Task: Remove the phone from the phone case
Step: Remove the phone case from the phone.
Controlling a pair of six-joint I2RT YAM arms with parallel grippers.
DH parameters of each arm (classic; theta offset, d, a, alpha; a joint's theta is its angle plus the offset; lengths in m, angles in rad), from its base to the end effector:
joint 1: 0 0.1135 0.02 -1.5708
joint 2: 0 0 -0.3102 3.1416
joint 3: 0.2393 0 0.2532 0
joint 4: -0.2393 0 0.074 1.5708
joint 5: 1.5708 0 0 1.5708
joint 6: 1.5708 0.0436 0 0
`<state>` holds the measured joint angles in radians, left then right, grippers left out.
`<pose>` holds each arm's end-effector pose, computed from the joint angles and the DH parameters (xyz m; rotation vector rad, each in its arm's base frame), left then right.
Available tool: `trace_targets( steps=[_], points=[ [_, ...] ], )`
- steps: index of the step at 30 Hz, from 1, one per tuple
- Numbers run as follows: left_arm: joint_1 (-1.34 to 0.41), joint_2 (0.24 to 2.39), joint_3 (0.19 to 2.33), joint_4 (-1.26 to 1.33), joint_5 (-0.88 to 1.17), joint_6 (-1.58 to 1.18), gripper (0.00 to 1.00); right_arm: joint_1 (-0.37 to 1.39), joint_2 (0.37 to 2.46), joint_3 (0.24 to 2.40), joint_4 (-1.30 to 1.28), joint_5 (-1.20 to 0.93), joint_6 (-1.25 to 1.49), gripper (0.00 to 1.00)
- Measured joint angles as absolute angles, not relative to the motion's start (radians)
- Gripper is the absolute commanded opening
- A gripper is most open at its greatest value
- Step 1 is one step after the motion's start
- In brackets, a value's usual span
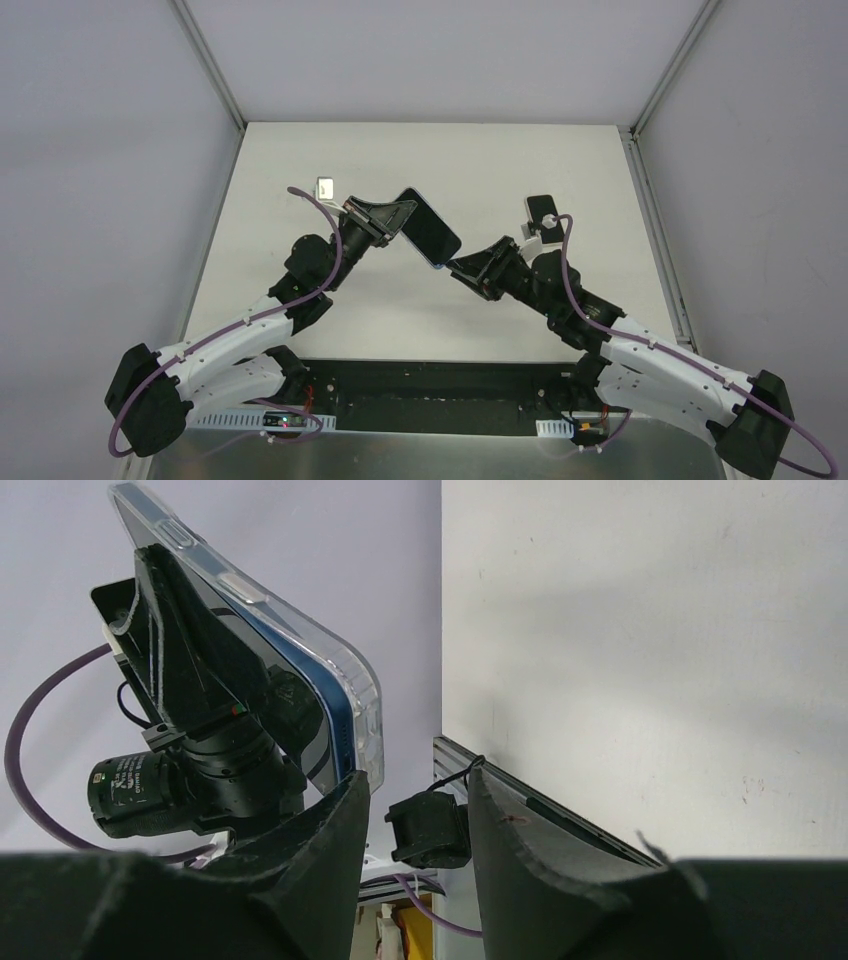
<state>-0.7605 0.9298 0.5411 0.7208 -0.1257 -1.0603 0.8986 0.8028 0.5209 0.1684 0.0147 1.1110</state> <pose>0.1456 -0.1310 0.3627 -0.3276 1.3509 -1.4804 0.1090 0.1360 0.3125 0.2163 1.9095 1.4401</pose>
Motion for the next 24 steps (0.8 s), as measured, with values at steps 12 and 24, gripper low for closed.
trace_targets(
  steps=[12,24],
  points=[
    [-0.774,0.930,0.541,0.724,-0.151,-1.059,0.00,0.899,0.807,0.521,0.175,0.031,1.120,0.43],
    [-0.805,0.933,0.541,0.750,-0.155,-1.095,0.00,0.894,0.810,0.508,0.221,0.047,1.140,0.44]
  ],
)
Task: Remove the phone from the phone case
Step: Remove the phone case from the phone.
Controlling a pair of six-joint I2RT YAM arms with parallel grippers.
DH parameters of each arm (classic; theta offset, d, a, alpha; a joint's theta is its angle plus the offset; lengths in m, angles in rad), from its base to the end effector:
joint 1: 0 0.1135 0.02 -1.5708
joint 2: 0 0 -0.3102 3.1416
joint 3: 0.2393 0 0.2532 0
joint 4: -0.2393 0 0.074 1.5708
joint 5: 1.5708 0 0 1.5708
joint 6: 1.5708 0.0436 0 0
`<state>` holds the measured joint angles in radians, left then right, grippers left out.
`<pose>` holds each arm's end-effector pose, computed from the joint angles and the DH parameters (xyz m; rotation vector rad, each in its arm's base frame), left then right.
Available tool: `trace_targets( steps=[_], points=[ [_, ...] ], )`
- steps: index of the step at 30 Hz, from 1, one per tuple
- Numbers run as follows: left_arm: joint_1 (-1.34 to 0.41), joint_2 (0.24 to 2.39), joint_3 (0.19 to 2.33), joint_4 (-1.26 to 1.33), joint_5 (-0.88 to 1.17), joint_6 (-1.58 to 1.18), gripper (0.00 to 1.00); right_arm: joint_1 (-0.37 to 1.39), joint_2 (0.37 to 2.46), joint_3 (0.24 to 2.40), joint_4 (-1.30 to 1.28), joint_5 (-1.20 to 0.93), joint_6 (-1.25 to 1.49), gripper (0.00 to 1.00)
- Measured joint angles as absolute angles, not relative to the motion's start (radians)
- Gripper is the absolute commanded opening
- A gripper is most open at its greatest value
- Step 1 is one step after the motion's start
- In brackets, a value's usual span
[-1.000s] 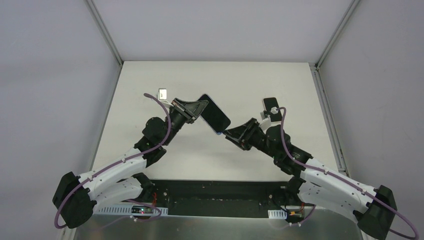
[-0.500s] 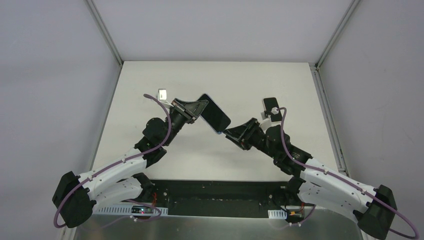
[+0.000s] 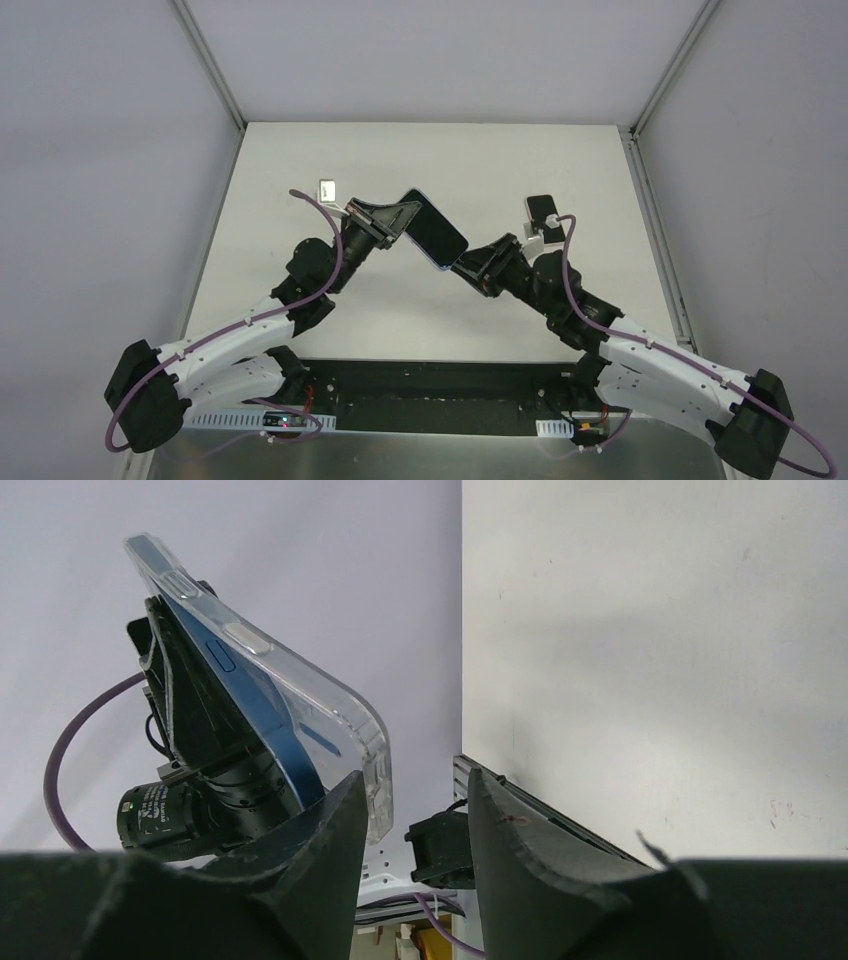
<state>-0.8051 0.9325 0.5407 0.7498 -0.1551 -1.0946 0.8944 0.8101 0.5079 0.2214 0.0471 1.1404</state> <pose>0.1401 -0.1360 0.3652 -0.3486 1.3303 -1.5409 0.1118 0.1360 0.3128 0.2719 1.8653 1.4554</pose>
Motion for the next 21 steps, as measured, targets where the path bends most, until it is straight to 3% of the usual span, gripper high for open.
trace_targets(
  steps=[8,21],
  points=[
    [-0.805,0.941,0.533,0.772,-0.156,-1.119,0.00,0.889,0.789,0.470,0.291,0.048,1.141,0.45],
    [-0.809,1.008,0.504,0.868,-0.166,-1.274,0.00,0.863,0.836,0.343,0.719,-0.039,1.148,0.38]
  ],
)
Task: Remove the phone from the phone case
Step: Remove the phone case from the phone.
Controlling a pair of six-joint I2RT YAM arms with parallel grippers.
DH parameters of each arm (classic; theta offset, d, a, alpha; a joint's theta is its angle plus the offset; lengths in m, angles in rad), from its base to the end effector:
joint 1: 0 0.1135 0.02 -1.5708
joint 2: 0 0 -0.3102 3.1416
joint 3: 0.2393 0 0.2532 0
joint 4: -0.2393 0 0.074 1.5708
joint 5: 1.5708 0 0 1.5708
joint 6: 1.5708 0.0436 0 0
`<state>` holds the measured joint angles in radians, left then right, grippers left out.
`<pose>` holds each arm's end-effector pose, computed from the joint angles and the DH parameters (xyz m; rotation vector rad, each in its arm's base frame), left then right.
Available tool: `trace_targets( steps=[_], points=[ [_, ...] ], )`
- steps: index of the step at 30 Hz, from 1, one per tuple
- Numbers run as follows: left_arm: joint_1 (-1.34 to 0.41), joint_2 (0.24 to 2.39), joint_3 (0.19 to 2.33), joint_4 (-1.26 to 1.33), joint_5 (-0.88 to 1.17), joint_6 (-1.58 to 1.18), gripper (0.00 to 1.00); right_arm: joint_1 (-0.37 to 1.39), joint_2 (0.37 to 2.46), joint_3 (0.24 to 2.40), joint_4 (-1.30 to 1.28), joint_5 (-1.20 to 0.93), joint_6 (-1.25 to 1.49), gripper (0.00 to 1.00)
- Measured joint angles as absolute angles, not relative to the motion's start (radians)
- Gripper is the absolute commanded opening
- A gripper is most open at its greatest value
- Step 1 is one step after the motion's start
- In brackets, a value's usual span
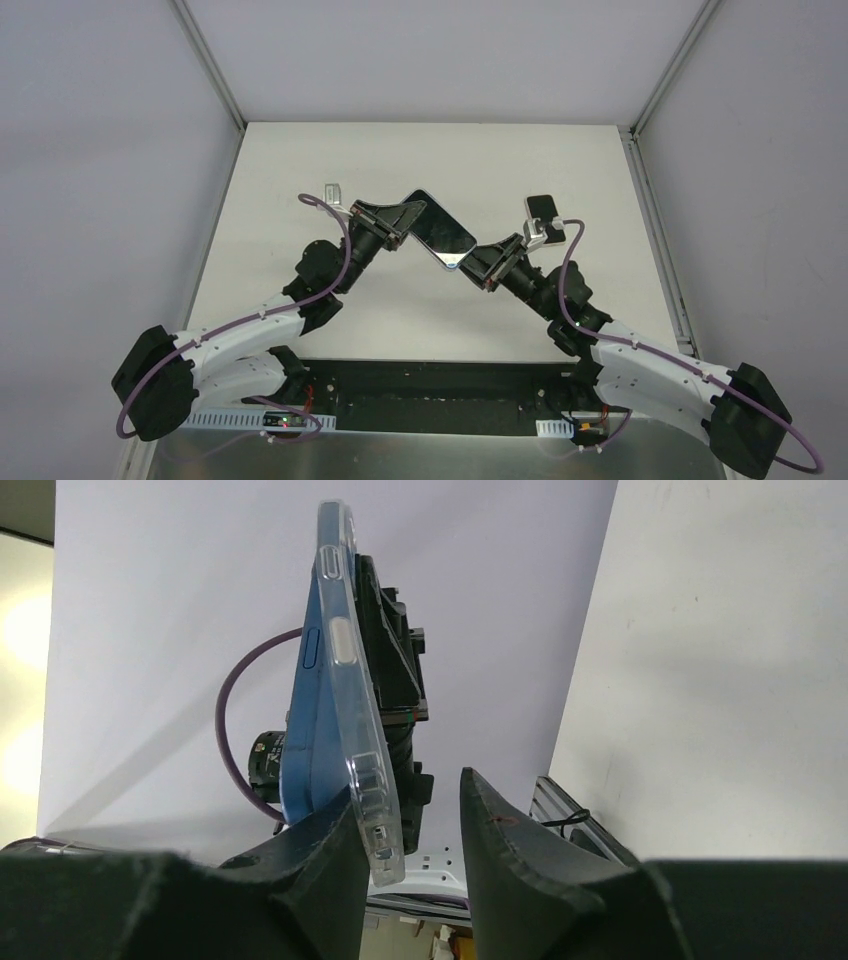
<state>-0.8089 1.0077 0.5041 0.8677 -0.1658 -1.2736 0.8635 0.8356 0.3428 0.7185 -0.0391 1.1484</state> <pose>0.1489 -0.1456 0.3513 -0.4849 1.3187 -1.6886 0.1102 0.1316 0.3064 0.1847 1.5592 1.6811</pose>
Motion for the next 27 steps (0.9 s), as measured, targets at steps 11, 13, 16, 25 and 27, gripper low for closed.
trace_targets(
  steps=[11,13,16,25,27],
  points=[
    [-0.820,1.040,0.504,0.904,-0.165,-1.319,0.00,0.861,0.831,0.343,0.743,-0.044,1.132,0.28],
    [-0.822,1.040,0.504,0.904,-0.166,-1.318,0.00,0.860,0.830,0.343,0.743,-0.049,1.131,0.25],
    [-0.824,1.040,0.503,0.904,-0.167,-1.318,0.00,0.859,0.830,0.343,0.743,-0.062,1.126,0.24],
    [-0.825,1.042,0.495,0.910,-0.166,-1.333,0.00,0.852,0.831,0.375,0.682,-0.104,1.110,0.21],
    [-0.825,1.042,0.495,0.915,-0.165,-1.340,0.00,0.852,0.831,0.383,0.677,-0.112,1.104,0.13]
  ],
)
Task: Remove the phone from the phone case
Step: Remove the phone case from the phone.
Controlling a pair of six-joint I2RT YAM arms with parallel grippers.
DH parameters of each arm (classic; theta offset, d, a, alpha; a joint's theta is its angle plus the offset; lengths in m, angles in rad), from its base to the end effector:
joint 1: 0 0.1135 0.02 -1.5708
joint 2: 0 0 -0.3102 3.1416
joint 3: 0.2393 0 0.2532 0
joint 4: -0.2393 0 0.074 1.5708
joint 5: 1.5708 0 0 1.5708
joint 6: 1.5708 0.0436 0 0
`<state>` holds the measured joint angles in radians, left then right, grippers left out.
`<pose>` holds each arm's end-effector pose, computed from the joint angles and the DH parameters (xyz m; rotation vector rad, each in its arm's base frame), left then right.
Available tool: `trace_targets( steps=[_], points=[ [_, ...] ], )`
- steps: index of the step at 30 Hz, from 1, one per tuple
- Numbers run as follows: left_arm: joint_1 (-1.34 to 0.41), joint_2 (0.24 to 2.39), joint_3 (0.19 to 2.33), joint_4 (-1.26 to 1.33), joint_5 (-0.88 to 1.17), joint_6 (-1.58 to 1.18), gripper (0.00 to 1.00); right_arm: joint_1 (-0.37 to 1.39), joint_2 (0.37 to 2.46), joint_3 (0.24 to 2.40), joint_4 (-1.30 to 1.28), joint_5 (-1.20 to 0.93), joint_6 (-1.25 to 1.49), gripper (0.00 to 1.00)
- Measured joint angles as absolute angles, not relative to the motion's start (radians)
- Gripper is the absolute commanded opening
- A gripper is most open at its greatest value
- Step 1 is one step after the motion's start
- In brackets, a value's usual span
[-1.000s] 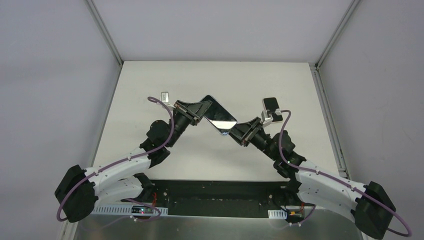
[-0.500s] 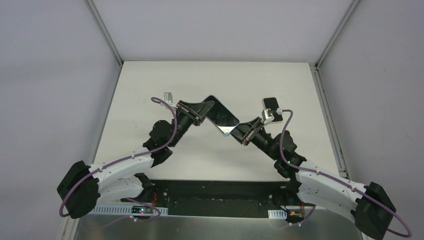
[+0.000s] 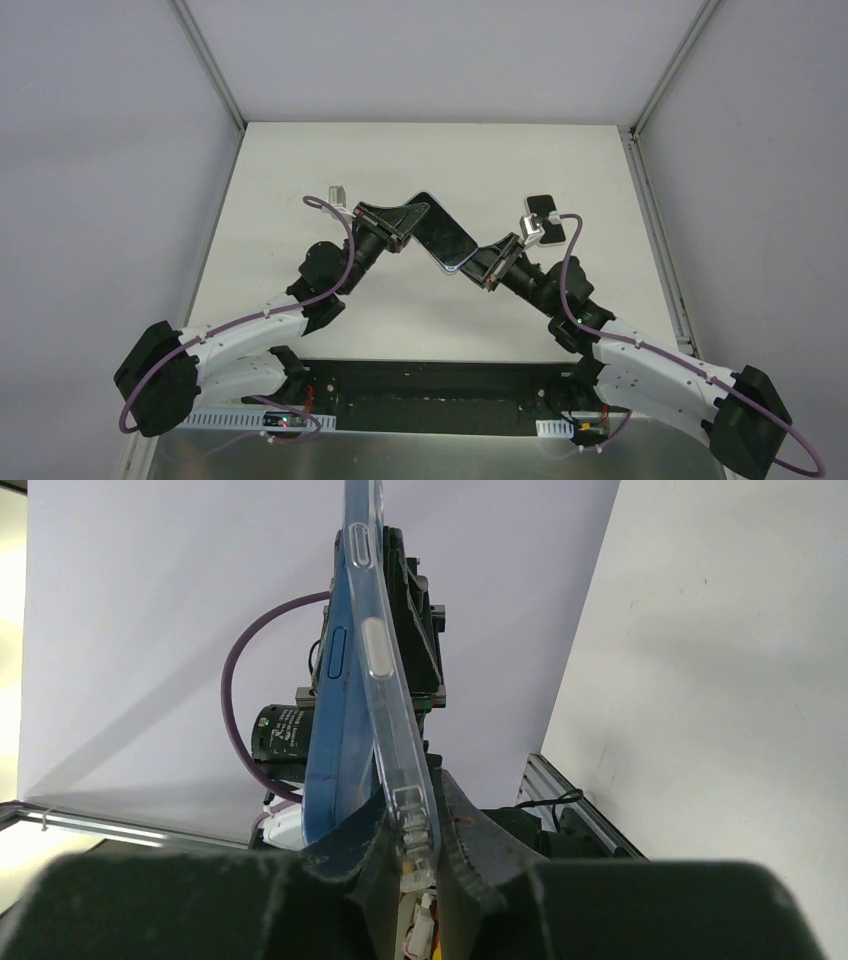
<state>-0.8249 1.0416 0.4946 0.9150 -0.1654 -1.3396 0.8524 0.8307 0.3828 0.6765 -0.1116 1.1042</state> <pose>0.1504 -0.1522 0.3467 -0.5231 1.3191 -1.7581 0.1101 0.1333 0.3167 0.0873 1.5664 1.6837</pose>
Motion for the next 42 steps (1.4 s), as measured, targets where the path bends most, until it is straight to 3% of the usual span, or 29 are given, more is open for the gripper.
trace_targets(
  steps=[5,10,13,19,21,24,30,37,42],
  points=[
    [-0.825,1.054,0.495,0.920,-0.161,-1.348,0.00,0.850,0.828,0.387,0.667,-0.120,1.090,0.07],
    [-0.825,1.056,0.495,0.923,-0.154,-1.352,0.00,0.849,0.812,0.387,0.652,-0.120,1.083,0.24],
    [-0.825,1.056,0.495,0.929,-0.146,-1.355,0.00,0.849,0.806,0.387,0.647,-0.121,1.080,0.26],
    [-0.825,1.056,0.494,0.934,-0.135,-1.353,0.00,0.849,0.805,0.387,0.646,-0.132,1.078,0.01],
    [-0.825,1.056,0.493,0.935,-0.134,-1.352,0.01,0.847,0.805,0.387,0.646,-0.135,1.077,0.00],
    [-0.825,1.056,0.491,0.936,-0.131,-1.350,0.09,0.846,0.801,0.387,0.643,-0.138,1.075,0.00],
    [-0.825,1.056,0.476,0.943,-0.112,-1.336,0.35,0.836,0.770,0.376,0.653,-0.158,1.069,0.00],
    [-0.826,1.050,0.446,0.930,-0.097,-1.313,0.43,0.822,0.765,0.376,0.653,-0.201,1.066,0.00],
    [-0.825,1.021,0.426,0.928,-0.096,-1.296,0.55,0.810,0.765,0.373,0.655,-0.223,1.077,0.00]
  ],
)
